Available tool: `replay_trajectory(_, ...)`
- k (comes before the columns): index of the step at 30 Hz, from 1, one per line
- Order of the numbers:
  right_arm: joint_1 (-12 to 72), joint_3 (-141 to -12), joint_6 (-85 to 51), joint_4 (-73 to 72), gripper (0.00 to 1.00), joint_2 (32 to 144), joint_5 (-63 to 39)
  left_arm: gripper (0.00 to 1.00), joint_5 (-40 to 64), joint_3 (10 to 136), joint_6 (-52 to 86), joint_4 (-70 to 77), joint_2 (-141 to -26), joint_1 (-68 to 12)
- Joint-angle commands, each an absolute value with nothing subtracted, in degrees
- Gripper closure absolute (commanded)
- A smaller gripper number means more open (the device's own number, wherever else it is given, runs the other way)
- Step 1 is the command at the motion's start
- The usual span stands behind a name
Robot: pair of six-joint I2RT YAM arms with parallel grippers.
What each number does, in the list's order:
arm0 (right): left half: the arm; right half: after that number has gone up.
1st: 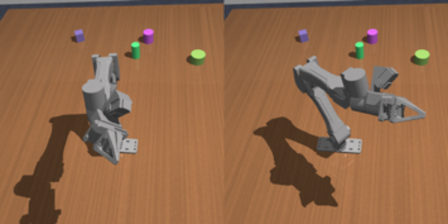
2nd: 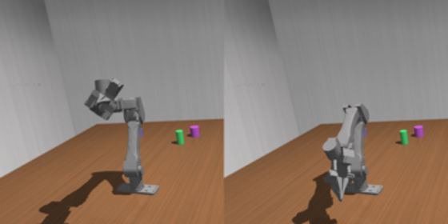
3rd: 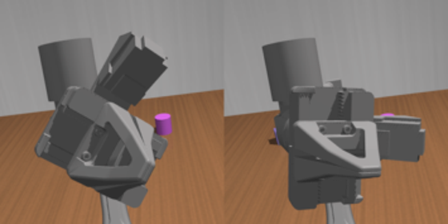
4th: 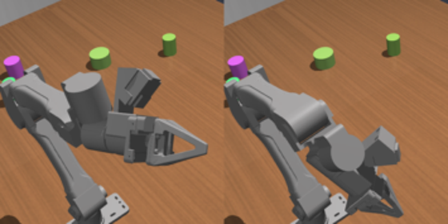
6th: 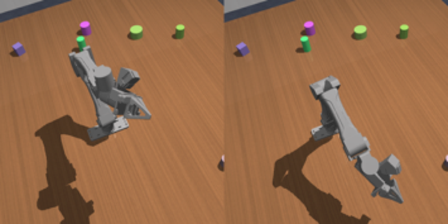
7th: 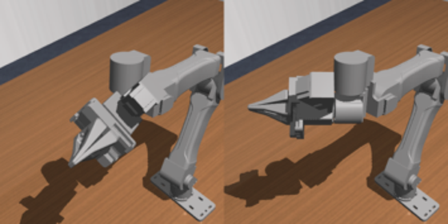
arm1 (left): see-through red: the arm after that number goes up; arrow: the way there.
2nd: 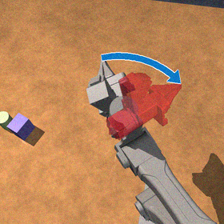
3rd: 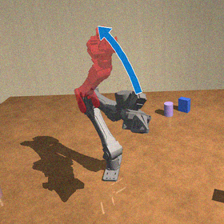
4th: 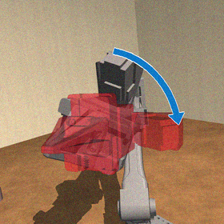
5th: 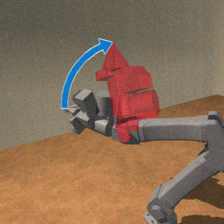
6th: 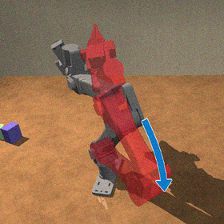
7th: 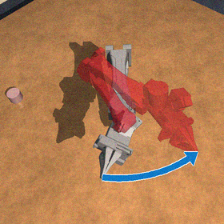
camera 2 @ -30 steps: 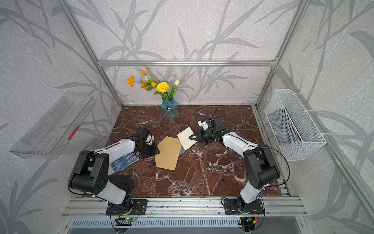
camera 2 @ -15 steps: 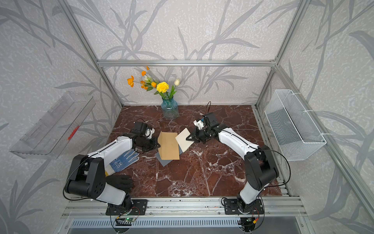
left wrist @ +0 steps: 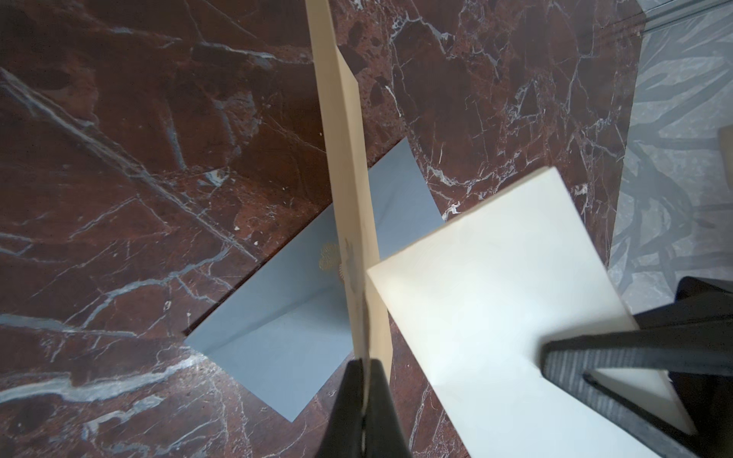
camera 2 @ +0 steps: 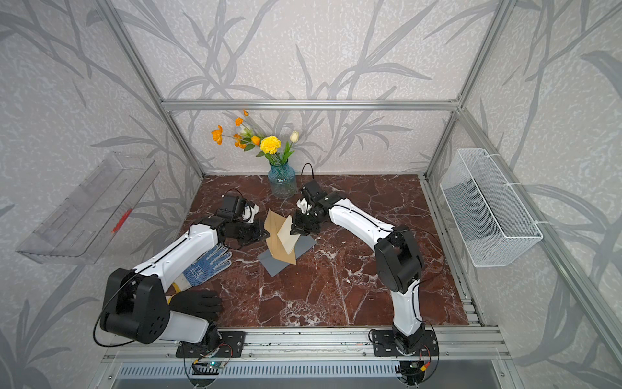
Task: Fold the letter paper in half and place it into the envelope
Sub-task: Place the letter paper in the envelope.
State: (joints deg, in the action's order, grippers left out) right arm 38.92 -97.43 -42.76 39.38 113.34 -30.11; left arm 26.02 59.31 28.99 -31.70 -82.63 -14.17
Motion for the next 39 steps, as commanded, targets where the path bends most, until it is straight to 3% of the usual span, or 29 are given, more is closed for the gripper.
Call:
replay_trajectory(1, 40.18, -100.19, -42.27, 41.43, 1.00, 113.72, -27.69, 1.00, 25.58, 61.17, 29.67, -33.36, -81.83, -14.84)
replay_trajectory(12, 41.83, -103.55, -41.50, 38.69, 1.00, 115.02, -25.69, 1.00, 27.62, 63.31, 30.94, -32.62, -82.02, -17.17)
replay_trajectory(22, 42.63, -101.92, -42.61, 27.85, 1.00, 116.08, -28.30, 1.00, 29.74, 64.07, 32.85, -29.75, -82.97, -18.98)
replay_trajectory(39, 42.36, -105.22, -38.06, 36.06, 1.00, 122.60, -21.67, 1.00, 31.62, 64.89, 32.97, -29.36, -84.00, -19.16)
